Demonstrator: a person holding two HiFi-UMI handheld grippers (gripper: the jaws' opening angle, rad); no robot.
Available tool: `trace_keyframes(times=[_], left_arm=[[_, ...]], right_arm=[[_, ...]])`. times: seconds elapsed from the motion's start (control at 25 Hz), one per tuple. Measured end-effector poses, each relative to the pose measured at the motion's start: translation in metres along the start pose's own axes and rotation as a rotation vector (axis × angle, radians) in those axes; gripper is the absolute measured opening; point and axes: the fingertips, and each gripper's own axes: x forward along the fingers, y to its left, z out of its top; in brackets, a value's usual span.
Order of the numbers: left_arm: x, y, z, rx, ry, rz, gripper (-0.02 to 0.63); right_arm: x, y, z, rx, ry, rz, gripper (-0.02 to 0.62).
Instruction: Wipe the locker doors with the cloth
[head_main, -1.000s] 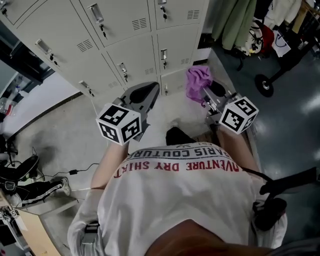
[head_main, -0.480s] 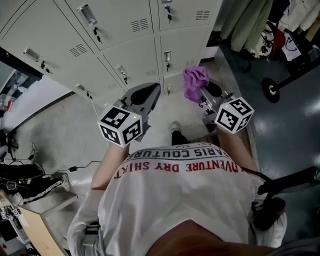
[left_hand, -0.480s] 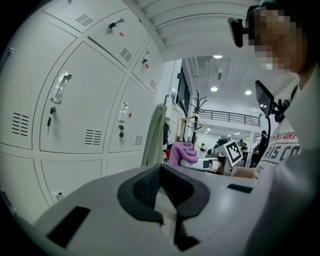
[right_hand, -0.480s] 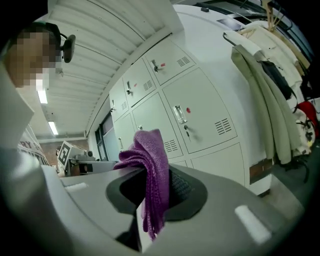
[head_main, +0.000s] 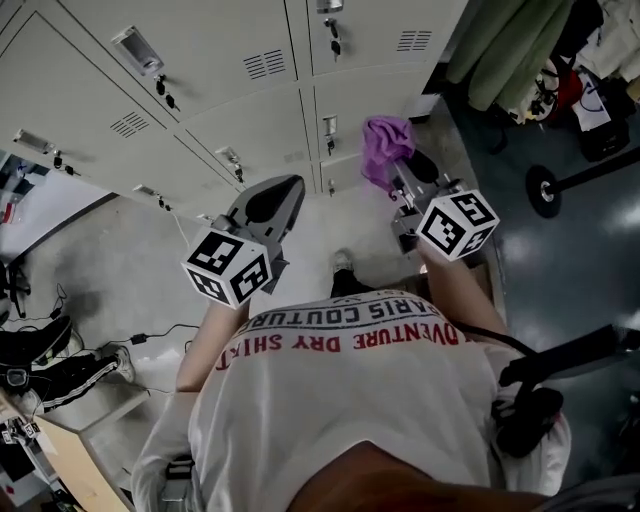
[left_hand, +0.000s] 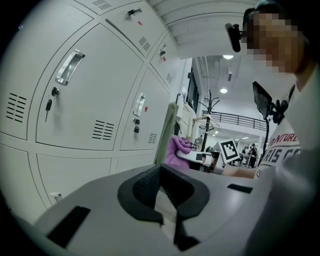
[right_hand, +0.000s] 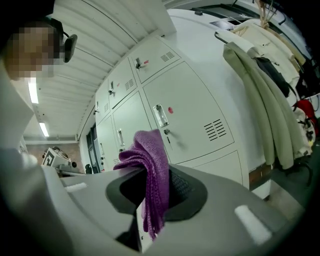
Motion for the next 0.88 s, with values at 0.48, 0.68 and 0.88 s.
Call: trace_keyframes(times=[0.48, 0.68, 0.88], left_arm=[[0.038, 0.072, -0.021, -0.063, 0.004, 0.082, -0.002], [0.046, 0.093, -0.041, -0.111, 0.018, 0.126, -0.002], [0.050, 0.111, -0.048, -0.132, 0.018, 0.170, -0.002]], right_arm=[[0.119, -0.045, -0.016, -0.191, -0.067, 0.088, 0.051], [0.157, -0.051, -0.067, -0.237, -0.021, 0.102, 0.051], [0.184, -0.069, -0.096, -0.218, -0.003, 0.074, 0.051]])
